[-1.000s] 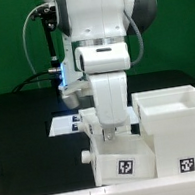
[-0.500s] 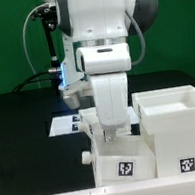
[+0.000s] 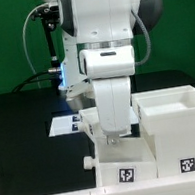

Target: Assemble drawer

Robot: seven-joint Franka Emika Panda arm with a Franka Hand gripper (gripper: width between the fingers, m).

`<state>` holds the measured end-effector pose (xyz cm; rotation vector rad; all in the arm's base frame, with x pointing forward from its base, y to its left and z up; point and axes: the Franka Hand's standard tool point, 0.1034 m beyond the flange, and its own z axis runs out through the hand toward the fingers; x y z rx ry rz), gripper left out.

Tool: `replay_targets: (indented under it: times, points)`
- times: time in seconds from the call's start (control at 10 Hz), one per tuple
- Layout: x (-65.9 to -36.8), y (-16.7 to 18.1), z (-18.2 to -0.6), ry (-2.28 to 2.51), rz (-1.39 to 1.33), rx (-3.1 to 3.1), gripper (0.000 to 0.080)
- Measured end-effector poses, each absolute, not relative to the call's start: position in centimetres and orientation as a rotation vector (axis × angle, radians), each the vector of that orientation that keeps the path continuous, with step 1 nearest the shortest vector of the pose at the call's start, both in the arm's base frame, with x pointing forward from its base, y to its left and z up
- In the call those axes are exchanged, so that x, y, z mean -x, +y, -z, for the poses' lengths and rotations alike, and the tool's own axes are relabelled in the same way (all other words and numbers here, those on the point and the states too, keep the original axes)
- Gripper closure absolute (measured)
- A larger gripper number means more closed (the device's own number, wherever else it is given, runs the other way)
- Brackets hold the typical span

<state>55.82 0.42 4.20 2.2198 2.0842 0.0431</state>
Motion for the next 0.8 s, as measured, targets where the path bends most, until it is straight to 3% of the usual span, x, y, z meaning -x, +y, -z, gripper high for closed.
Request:
replay_targets:
  times: [0.8]
  points:
    - [-54.95, 0.44, -3.72, 2.099, -0.071, -2.184, 0.0761]
